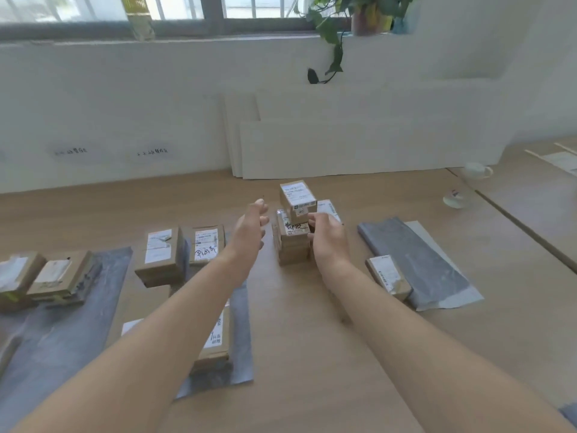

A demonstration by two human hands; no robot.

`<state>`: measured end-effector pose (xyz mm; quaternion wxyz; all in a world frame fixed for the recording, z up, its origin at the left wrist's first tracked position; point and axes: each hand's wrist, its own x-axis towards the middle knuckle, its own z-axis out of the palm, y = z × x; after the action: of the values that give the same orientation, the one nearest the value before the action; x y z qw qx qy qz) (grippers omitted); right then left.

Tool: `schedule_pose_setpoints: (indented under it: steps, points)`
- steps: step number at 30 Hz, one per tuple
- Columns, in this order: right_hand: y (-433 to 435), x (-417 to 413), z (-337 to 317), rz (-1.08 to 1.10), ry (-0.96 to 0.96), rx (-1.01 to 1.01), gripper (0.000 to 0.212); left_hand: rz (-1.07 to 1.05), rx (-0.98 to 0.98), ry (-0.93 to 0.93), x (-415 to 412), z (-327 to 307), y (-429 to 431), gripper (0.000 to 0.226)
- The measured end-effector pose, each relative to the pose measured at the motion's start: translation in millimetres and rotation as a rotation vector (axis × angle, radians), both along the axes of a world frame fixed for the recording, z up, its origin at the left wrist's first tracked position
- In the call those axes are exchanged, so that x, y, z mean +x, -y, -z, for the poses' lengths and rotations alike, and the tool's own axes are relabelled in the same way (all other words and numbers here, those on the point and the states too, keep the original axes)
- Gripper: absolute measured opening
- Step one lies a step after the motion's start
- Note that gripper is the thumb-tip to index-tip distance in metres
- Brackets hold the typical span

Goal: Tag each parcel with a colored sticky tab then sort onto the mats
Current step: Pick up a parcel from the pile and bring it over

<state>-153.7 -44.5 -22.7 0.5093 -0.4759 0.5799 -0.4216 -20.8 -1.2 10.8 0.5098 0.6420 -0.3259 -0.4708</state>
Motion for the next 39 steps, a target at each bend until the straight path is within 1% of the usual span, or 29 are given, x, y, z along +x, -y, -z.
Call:
schedule_pose_setpoints:
  steps: [5, 11, 15, 19, 21, 24, 31, 37, 39]
  points:
    - [50.5, -25.4, 16.2, -0.034, 0.006, 0.043, 0.038, -0.067, 0.040, 0.002, -24.1, 15.8, 36.0, 0.052]
    - [87.0, -30.7, 40.9, -0.053, 0.011, 0.092, 0.038, -0.097, 0.082, -0.004, -28.9, 32.1, 71.7, 0.054]
    - [109.1, -29.2, 56.5, -0.049, 0.003, 0.108, 0.034, -0.081, 0.111, -0.033, -25.3, 48.5, 94.0, 0.056]
    - [130.6, -26.6, 68.9, -0.057, -0.001, 0.120, 0.025, -0.081, 0.134, -0.064, -20.9, 67.9, 113.5, 0.057]
    - [140.7, -23.1, 75.1, -0.073, -0.012, 0.123, 0.029, -0.090, 0.147, -0.080, -18.8, 76.3, 123.1, 0.058]
    - [156.0, -14.6, 83.4, -0.089, -0.016, 0.116, 0.043, -0.082, 0.164, -0.119, -16.5, 86.5, 137.0, 0.057]
    - [184.8, 3.3, 103.8, -0.113, -0.033, 0.120, 0.063, -0.097, 0.186, -0.200, -11.9, 116.0, 167.2, 0.058]
    - [196.3, 9.4, 119.2, -0.156, -0.011, 0.178, 0.070, -0.079, 0.194, -0.225, -5.2, 141.9, 185.7, 0.063]
    - [196.7, 11.1, 128.3, -0.141, -0.012, 0.187, 0.068, -0.065, 0.184, -0.230, -4.3, 147.2, 189.2, 0.064]
